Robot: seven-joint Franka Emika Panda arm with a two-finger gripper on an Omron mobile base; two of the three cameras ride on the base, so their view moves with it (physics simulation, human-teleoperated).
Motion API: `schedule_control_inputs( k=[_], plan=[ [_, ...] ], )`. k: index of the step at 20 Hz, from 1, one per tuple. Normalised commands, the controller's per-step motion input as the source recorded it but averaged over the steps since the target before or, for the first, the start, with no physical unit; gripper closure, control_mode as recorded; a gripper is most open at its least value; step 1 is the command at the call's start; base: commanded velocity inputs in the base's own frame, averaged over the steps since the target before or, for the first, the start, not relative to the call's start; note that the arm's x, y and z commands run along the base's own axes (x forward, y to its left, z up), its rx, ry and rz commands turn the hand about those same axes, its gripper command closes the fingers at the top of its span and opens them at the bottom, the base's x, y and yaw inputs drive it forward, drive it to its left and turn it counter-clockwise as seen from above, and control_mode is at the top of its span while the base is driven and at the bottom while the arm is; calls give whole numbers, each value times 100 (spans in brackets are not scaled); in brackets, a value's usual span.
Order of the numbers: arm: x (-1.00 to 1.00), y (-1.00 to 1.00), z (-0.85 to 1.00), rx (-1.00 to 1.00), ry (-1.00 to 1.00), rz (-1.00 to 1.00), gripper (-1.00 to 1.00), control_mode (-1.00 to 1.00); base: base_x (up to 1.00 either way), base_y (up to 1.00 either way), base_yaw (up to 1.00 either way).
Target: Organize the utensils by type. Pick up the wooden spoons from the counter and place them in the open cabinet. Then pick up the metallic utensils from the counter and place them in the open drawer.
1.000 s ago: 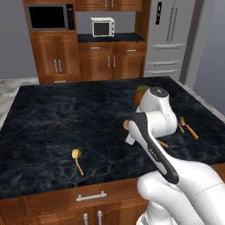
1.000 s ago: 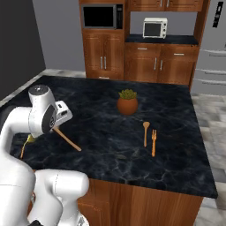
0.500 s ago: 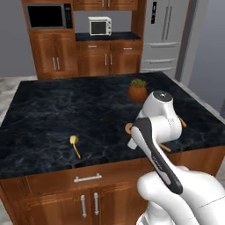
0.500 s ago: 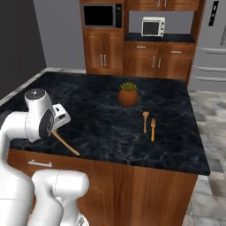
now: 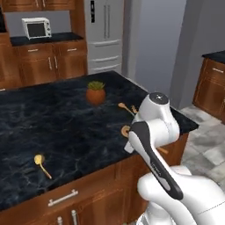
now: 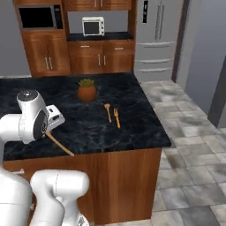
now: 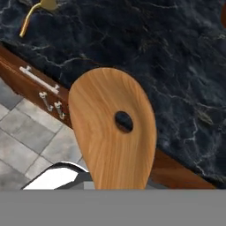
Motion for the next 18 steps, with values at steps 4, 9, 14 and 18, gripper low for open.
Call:
schedule_control_inputs(
  k=[4, 9, 14, 18],
  plan=[
    [0, 0, 0, 0, 0, 0, 100, 100, 0, -17, -96],
    [0, 0, 0, 0, 0, 0, 100, 100, 0, -23, -93],
    [0, 0, 0, 0, 0, 0, 100, 100, 0, -30, -88],
    [0, 0, 0, 0, 0, 0, 100, 100, 0, -24, -80]
  ],
)
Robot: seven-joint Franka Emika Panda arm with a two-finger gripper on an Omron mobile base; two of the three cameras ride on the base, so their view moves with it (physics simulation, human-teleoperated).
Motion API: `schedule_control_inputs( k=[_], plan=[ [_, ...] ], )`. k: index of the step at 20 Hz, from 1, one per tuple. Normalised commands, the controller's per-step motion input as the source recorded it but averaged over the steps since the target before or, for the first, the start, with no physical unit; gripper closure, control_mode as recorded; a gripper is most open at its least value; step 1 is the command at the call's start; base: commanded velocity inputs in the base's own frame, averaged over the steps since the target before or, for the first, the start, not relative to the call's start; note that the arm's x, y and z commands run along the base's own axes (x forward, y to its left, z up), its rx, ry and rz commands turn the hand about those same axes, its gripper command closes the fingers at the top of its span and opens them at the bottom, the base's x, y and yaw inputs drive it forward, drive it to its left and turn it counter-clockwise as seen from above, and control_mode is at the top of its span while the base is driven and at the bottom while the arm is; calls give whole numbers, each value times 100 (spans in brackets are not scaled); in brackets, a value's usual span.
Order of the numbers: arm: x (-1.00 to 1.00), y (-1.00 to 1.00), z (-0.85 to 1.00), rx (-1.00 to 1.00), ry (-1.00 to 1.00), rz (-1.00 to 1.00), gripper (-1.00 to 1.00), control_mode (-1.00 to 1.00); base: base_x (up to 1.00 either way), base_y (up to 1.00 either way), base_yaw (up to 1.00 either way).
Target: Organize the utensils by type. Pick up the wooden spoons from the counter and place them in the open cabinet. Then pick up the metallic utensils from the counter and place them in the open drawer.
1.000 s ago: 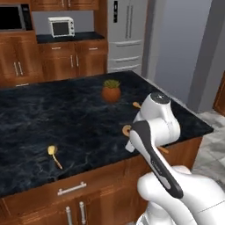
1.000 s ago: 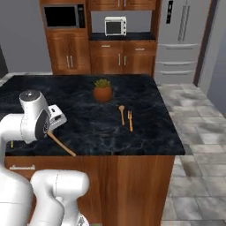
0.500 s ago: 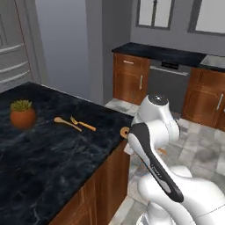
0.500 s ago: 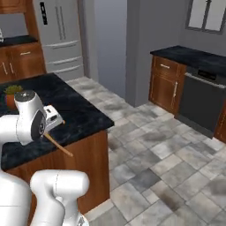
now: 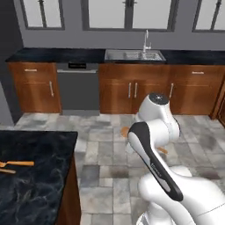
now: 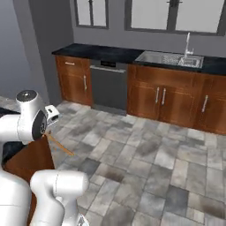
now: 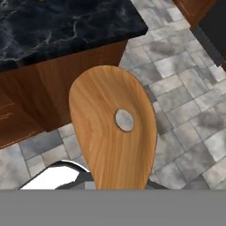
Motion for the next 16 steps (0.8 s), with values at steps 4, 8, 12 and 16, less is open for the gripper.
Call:
schedule_control_inputs(
  k=[4, 8, 12, 16],
  plan=[
    [0, 0, 0, 0, 0, 0, 100, 100, 0, -22, -75],
    [0, 0, 0, 0, 0, 0, 100, 100, 1, -20, -76],
    [0, 0, 0, 0, 0, 0, 100, 100, 4, -18, -77],
    [0, 0, 0, 0, 0, 0, 100, 100, 11, -16, -73]
  ],
)
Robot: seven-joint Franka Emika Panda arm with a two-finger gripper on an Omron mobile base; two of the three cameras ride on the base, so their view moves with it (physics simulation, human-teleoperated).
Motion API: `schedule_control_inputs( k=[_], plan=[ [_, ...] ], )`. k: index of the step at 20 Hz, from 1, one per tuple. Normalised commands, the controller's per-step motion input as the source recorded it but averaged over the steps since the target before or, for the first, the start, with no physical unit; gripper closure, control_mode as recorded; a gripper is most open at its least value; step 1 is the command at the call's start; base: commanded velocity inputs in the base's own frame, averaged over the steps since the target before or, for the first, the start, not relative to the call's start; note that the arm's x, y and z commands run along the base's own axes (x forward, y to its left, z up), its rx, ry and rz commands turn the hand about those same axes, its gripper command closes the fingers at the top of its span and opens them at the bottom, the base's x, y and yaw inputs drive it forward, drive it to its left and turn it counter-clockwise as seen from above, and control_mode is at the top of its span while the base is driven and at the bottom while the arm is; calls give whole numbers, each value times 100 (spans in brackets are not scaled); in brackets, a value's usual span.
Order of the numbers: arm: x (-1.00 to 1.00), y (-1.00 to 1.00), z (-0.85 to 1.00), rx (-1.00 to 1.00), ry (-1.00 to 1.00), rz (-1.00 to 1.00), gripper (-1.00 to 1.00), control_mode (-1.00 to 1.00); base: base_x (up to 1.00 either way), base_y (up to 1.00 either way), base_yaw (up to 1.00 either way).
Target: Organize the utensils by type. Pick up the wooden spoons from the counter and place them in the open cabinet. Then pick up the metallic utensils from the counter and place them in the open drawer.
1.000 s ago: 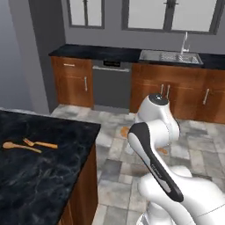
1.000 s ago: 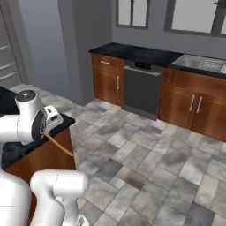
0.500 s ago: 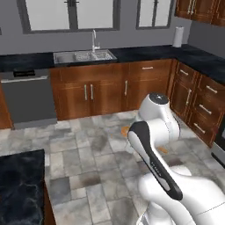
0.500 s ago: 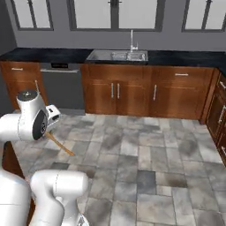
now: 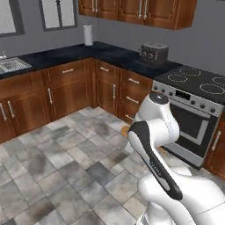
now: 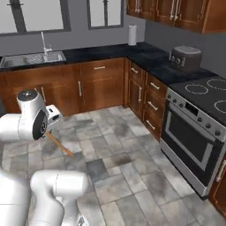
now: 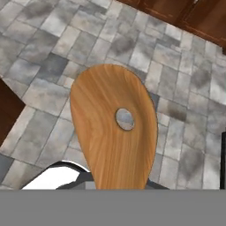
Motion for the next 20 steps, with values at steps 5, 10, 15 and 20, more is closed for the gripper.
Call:
schedule_control_inputs(
  k=[5, 10, 15, 20],
  plan=[
    [0, 0, 0, 0, 0, 0, 100, 100, 19, -16, -69],
    [0, 0, 0, 0, 0, 0, 100, 100, 24, -19, -71],
    [0, 0, 0, 0, 0, 0, 100, 100, 26, -18, -71],
    [0, 0, 0, 0, 0, 0, 100, 100, 39, -22, -64]
  ],
)
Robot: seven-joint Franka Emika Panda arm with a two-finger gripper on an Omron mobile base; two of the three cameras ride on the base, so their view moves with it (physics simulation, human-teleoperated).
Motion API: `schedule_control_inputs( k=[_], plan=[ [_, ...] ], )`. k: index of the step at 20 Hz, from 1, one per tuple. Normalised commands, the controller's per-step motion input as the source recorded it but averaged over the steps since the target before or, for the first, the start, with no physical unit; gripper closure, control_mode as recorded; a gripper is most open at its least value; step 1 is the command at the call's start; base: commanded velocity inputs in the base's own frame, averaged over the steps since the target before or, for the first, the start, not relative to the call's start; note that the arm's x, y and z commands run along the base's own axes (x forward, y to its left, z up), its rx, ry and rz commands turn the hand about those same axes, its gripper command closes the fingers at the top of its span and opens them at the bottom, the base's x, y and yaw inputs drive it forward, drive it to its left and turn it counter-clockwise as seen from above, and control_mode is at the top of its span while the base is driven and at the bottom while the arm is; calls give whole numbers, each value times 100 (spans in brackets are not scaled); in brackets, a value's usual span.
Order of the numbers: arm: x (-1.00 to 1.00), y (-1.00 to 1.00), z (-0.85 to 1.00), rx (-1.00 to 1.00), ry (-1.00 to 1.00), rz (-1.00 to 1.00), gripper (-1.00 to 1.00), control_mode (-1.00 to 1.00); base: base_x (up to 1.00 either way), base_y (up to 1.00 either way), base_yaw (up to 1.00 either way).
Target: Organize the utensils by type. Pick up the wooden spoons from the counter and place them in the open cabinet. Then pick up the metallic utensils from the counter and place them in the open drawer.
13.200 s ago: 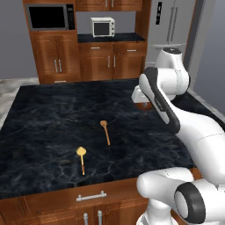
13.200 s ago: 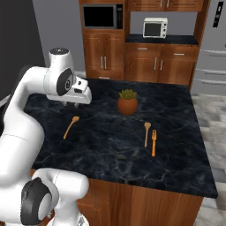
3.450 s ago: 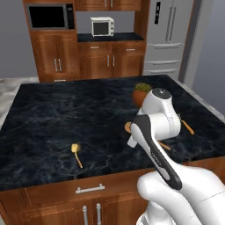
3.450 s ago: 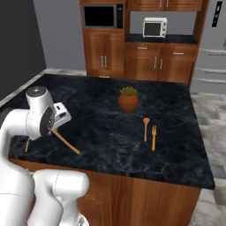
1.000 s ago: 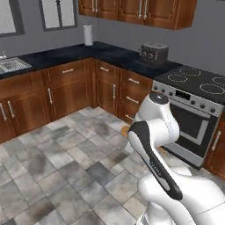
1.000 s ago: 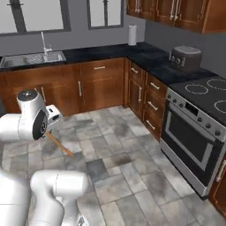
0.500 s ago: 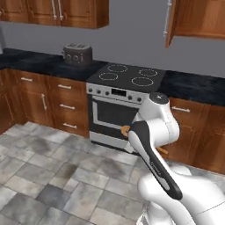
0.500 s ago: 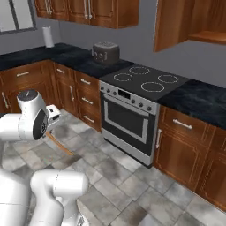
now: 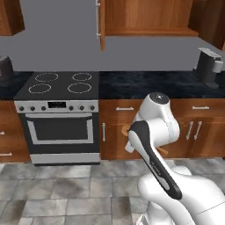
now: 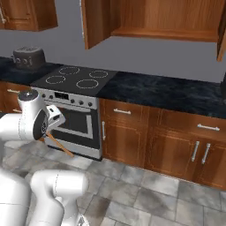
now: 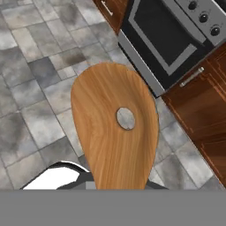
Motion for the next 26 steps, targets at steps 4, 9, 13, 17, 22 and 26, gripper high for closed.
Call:
schedule_control_inputs(
  k=[4, 9, 13, 17, 22, 26],
  plan=[
    [0, 0, 0, 0, 0, 0, 100, 100, 65, -21, -38],
    [0, 0, 0, 0, 0, 0, 100, 100, 78, -23, -14],
    [0, 0, 0, 0, 0, 0, 100, 100, 74, -33, -2],
    [0, 0, 0, 0, 0, 0, 100, 100, 62, -49, 0],
    [0, 0, 0, 0, 0, 0, 100, 100, 64, -48, 0],
    [0, 0, 0, 0, 0, 0, 100, 100, 68, -41, 0]
  ],
)
